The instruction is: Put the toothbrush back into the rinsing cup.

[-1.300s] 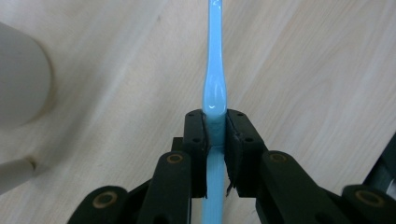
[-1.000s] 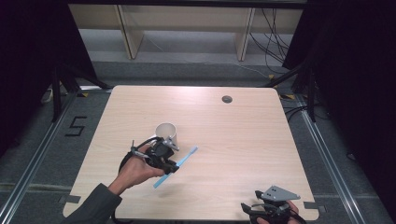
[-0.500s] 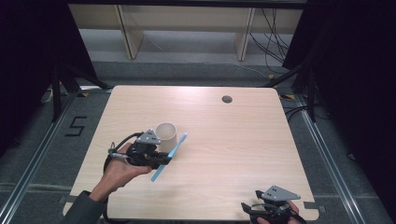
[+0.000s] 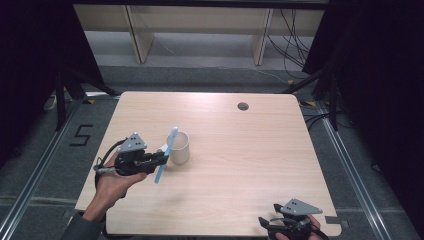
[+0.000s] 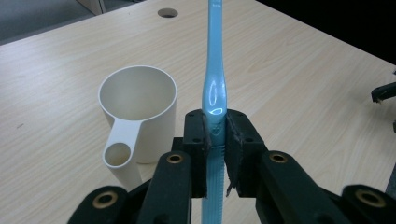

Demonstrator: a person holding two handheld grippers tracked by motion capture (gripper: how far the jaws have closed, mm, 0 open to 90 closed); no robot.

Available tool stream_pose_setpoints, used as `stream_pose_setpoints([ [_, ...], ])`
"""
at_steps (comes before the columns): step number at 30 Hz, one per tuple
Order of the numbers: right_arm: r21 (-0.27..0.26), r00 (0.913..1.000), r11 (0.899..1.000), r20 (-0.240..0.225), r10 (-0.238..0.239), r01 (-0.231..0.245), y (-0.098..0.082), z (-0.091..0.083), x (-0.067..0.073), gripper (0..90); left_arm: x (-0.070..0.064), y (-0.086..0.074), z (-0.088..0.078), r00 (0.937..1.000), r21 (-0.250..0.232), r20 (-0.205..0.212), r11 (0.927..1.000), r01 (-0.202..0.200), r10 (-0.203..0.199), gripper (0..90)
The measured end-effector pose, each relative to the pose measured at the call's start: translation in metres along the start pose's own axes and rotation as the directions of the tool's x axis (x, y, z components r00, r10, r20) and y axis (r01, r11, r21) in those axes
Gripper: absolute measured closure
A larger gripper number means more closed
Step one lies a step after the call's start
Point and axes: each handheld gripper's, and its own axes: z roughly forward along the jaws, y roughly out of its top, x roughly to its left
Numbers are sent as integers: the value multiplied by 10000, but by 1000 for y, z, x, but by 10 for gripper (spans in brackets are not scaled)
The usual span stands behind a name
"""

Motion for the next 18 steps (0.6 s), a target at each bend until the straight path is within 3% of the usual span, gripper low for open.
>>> stream_pose_setpoints([
  [2,-65,9997,9997,-17,-239,239,0,1,-2,293,3,-1,-1,9998,-203,-138,9997,114,-117,788],
  [8,-14,9997,9997,108,-229,229,0,0,-2,293,8,-5,-2,9990,-812,-350,9964,231,-260,788],
  [18,-40,9997,9997,106,-229,230,0,0,-2,293,7,-4,-5,9967,-1908,-736,9814,201,-348,788],
])
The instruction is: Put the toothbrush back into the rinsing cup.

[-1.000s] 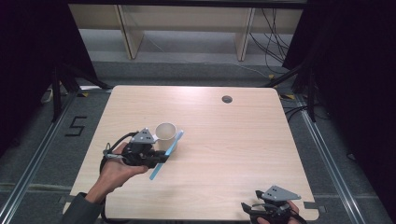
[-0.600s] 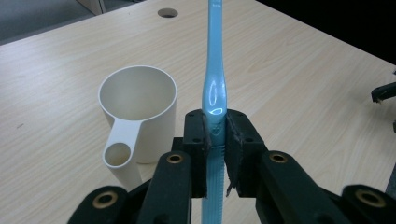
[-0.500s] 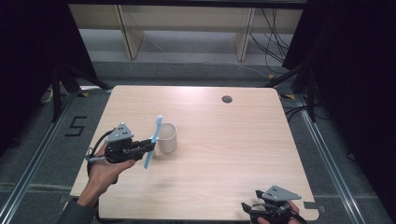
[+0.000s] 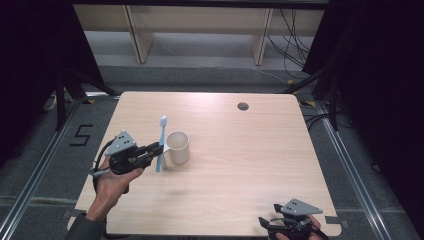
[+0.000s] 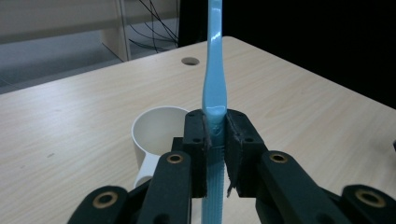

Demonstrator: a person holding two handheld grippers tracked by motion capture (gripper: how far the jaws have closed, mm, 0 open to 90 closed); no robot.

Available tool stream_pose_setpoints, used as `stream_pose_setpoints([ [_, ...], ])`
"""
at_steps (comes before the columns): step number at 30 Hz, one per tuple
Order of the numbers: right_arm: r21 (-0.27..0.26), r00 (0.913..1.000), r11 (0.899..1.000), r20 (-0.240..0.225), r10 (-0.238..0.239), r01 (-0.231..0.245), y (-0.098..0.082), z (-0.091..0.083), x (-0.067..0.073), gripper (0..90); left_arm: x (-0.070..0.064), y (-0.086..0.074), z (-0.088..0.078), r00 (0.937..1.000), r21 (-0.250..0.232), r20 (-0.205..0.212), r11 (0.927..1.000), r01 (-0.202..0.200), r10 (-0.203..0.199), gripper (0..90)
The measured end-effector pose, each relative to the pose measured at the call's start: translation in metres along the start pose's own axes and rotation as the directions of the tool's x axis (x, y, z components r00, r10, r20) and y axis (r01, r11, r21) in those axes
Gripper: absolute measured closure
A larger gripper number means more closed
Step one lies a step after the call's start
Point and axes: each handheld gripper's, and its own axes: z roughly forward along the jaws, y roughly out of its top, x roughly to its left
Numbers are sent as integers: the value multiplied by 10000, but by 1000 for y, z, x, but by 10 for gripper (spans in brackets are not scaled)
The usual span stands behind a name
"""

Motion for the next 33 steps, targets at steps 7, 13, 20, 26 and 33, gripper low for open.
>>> stream_pose_setpoints([
  [7,-19,10000,10000,-26,16,-16,0,0,0,293,5,-2,0,9994,-682,-257,9975,206,-224,788],
  [13,132,9996,9996,-141,240,-238,0,1,2,293,10,-4,1,9986,-1063,-397,9938,318,-362,788],
  [20,84,9997,9998,-110,204,-203,0,1,2,293,14,-5,4,9976,-1556,-621,9876,210,-310,788],
  [26,84,9998,9998,-92,169,-168,0,1,2,293,16,-6,6,9961,-2115,-848,9774,41,-225,788],
  [33,119,9997,9997,-119,221,-220,0,1,3,293,20,-11,11,9934,-2727,-1100,9621,25,-338,788],
])
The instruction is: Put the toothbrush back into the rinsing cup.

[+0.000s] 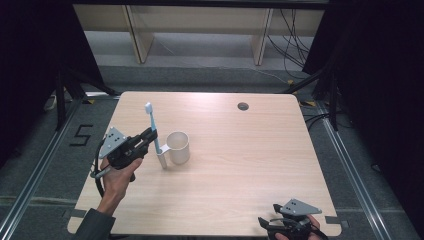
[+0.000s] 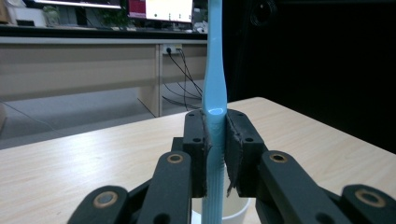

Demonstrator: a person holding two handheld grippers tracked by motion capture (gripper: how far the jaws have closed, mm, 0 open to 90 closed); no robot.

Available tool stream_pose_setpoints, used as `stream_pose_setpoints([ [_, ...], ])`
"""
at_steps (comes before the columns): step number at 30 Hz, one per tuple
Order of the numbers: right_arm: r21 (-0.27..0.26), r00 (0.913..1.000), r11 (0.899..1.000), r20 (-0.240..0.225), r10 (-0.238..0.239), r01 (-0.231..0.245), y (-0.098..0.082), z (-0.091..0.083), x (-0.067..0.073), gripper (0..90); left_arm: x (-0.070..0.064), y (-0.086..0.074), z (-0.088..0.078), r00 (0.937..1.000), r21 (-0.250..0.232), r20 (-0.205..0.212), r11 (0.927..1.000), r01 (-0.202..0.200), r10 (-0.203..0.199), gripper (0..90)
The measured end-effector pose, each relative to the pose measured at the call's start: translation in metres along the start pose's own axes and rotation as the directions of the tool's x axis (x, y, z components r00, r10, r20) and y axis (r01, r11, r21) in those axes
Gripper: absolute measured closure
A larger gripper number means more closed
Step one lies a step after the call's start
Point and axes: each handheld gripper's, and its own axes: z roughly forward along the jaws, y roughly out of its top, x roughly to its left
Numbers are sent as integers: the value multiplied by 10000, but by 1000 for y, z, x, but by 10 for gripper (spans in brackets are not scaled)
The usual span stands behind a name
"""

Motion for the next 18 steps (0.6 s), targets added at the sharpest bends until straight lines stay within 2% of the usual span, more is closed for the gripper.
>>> stream_pose_setpoints([
  [2,0,10000,10000,-8,16,-16,0,0,0,293,0,-2,0,9999,-88,-89,9999,-117,116,788],
  [8,1,10000,10000,-5,6,-6,0,0,0,293,1,-9,2,9999,-268,-102,9996,-107,105,788],
  [18,-17,10000,10000,27,-75,75,0,0,0,293,2,-17,5,9996,-315,-235,9994,-132,125,787],
])
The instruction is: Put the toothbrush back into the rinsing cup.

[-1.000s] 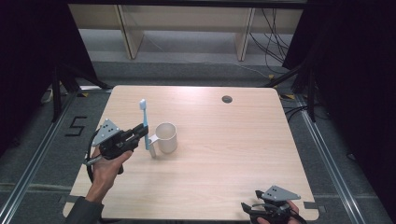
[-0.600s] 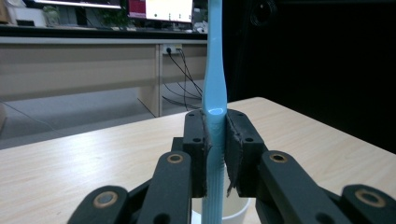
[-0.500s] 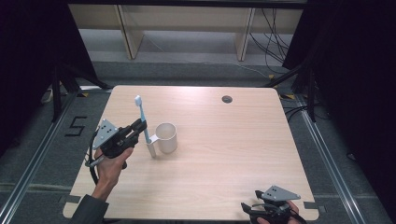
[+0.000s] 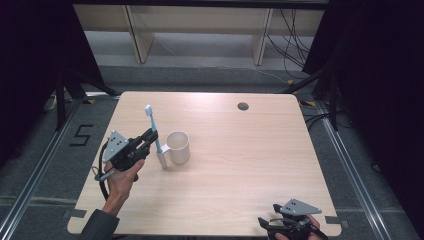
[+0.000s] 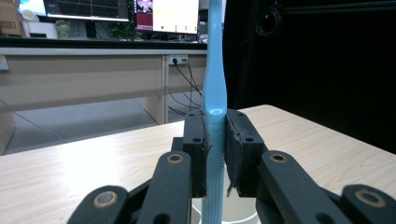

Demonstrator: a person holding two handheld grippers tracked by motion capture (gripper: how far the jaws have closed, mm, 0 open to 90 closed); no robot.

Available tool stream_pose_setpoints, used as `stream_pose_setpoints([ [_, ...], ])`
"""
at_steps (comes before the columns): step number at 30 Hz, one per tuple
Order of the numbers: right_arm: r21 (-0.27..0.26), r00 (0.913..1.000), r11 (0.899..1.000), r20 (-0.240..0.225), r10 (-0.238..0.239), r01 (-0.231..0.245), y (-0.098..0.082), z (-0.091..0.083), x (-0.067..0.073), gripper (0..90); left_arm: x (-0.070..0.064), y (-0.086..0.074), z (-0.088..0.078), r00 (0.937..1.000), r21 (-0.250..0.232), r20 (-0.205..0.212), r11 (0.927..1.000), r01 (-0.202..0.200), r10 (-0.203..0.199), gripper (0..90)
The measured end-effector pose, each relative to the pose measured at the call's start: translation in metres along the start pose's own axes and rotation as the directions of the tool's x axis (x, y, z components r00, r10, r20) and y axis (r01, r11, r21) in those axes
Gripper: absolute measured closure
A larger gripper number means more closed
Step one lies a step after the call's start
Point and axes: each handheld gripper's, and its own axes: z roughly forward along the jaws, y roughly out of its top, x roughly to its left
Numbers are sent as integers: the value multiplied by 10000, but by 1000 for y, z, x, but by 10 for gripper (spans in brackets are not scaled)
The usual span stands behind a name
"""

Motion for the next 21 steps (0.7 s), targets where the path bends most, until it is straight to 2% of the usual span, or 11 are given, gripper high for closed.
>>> stream_pose_setpoints([
  [21,12,9999,10000,-74,80,-80,0,0,0,293,2,-21,2,9999,-62,-43,9999,144,-144,786],
])
